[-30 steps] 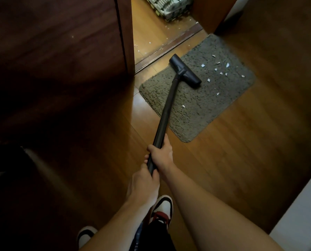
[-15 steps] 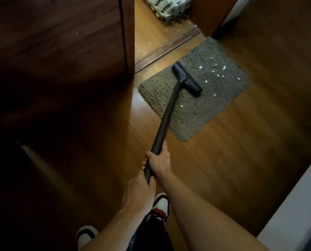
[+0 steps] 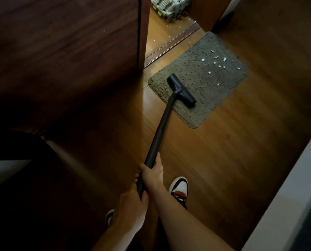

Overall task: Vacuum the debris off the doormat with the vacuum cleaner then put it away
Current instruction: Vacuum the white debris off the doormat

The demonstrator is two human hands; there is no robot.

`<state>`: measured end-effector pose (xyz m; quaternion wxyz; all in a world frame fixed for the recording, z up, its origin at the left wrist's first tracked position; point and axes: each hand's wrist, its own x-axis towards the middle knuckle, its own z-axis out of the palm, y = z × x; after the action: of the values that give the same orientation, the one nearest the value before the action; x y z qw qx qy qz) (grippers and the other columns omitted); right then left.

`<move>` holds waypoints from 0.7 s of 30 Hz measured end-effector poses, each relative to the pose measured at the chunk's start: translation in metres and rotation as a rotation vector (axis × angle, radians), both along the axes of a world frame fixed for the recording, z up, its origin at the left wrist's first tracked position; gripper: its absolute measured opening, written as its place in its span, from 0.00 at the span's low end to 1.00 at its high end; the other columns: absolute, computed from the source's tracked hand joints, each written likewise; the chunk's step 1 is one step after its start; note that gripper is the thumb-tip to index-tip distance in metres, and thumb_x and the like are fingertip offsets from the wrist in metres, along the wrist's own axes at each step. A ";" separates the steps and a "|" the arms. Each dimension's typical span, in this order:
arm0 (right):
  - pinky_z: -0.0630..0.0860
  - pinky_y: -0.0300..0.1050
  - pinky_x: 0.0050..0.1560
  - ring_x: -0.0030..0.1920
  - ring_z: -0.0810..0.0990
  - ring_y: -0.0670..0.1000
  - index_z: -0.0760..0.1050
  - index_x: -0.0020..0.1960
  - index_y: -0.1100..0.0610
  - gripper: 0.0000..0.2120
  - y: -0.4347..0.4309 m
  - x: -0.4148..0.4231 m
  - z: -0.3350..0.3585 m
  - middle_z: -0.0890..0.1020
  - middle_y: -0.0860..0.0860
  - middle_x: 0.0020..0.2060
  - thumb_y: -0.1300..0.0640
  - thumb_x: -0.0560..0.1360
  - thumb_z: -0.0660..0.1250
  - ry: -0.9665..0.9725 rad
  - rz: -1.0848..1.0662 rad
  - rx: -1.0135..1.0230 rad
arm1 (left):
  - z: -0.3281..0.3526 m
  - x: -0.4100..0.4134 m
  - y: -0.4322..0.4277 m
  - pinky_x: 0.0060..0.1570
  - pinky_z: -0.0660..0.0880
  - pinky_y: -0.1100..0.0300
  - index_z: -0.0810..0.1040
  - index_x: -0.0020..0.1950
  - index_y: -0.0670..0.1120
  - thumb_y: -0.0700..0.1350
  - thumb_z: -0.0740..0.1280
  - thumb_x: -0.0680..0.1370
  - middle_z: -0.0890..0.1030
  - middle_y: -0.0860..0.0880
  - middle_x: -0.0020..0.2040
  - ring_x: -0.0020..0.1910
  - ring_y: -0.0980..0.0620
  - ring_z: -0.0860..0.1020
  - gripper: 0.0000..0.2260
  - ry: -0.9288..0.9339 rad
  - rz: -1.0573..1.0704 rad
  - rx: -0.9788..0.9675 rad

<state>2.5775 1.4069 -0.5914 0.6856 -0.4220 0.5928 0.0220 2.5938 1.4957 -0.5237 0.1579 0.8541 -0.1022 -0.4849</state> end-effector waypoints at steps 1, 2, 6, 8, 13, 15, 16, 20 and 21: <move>0.79 0.45 0.31 0.30 0.80 0.51 0.51 0.81 0.41 0.41 0.010 -0.002 0.002 0.79 0.57 0.42 0.66 0.79 0.66 0.001 -0.018 0.002 | 0.005 0.000 0.008 0.46 0.76 0.64 0.63 0.76 0.52 0.54 0.57 0.83 0.78 0.54 0.53 0.47 0.57 0.79 0.21 0.006 -0.007 0.009; 0.78 0.45 0.31 0.29 0.79 0.50 0.52 0.81 0.41 0.40 0.019 -0.005 0.005 0.79 0.57 0.41 0.67 0.79 0.66 0.004 -0.033 0.002 | 0.010 -0.001 0.015 0.49 0.76 0.63 0.63 0.75 0.53 0.55 0.56 0.83 0.78 0.55 0.54 0.48 0.57 0.79 0.21 0.014 -0.016 0.022; 0.77 0.44 0.29 0.27 0.79 0.49 0.54 0.81 0.42 0.39 0.044 -0.016 0.012 0.78 0.56 0.39 0.67 0.79 0.65 0.030 -0.073 -0.014 | 0.016 -0.005 0.037 0.58 0.76 0.58 0.57 0.78 0.55 0.57 0.55 0.83 0.79 0.54 0.59 0.54 0.56 0.80 0.24 0.057 -0.080 0.048; 0.78 0.44 0.29 0.27 0.79 0.49 0.53 0.81 0.41 0.40 0.047 -0.022 0.014 0.79 0.57 0.38 0.68 0.78 0.65 0.036 -0.096 -0.010 | 0.017 -0.009 0.038 0.58 0.76 0.58 0.55 0.79 0.55 0.57 0.55 0.82 0.80 0.54 0.59 0.54 0.55 0.81 0.25 0.083 -0.088 0.054; 0.78 0.46 0.31 0.29 0.80 0.52 0.52 0.81 0.41 0.41 0.032 -0.034 0.014 0.79 0.58 0.37 0.67 0.78 0.65 0.033 -0.086 -0.018 | 0.016 -0.019 0.021 0.58 0.71 0.62 0.59 0.77 0.52 0.56 0.54 0.83 0.77 0.54 0.64 0.61 0.55 0.77 0.23 0.070 -0.103 0.086; 0.78 0.46 0.30 0.29 0.80 0.52 0.53 0.81 0.41 0.41 0.021 -0.035 0.012 0.78 0.58 0.36 0.68 0.78 0.65 0.020 -0.085 -0.028 | 0.015 -0.022 0.010 0.53 0.69 0.64 0.60 0.76 0.52 0.56 0.54 0.83 0.78 0.54 0.63 0.60 0.55 0.78 0.22 0.050 -0.125 0.091; 0.78 0.46 0.30 0.29 0.80 0.52 0.53 0.81 0.42 0.40 0.015 -0.035 0.011 0.78 0.58 0.35 0.68 0.78 0.65 0.013 -0.093 -0.030 | 0.015 -0.022 0.004 0.49 0.67 0.64 0.61 0.75 0.52 0.56 0.54 0.83 0.78 0.54 0.61 0.59 0.55 0.78 0.21 0.045 -0.133 0.085; 0.77 0.46 0.29 0.28 0.79 0.52 0.54 0.80 0.42 0.40 -0.019 -0.036 0.008 0.77 0.57 0.35 0.69 0.78 0.65 -0.007 -0.129 -0.019 | 0.013 -0.023 -0.027 0.43 0.68 0.64 0.66 0.71 0.52 0.55 0.55 0.83 0.78 0.55 0.50 0.53 0.55 0.80 0.17 0.049 -0.123 0.053; 0.77 0.45 0.29 0.28 0.78 0.52 0.56 0.80 0.42 0.39 -0.029 -0.037 0.007 0.77 0.57 0.35 0.69 0.78 0.65 -0.012 -0.134 -0.017 | 0.012 -0.024 -0.036 0.42 0.70 0.65 0.67 0.70 0.52 0.55 0.56 0.83 0.77 0.55 0.48 0.50 0.55 0.80 0.17 0.056 -0.117 0.038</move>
<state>2.5408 1.3779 -0.5845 0.6854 -0.3875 0.6157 -0.0316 2.5699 1.4593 -0.5113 0.1159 0.8357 -0.1386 -0.5187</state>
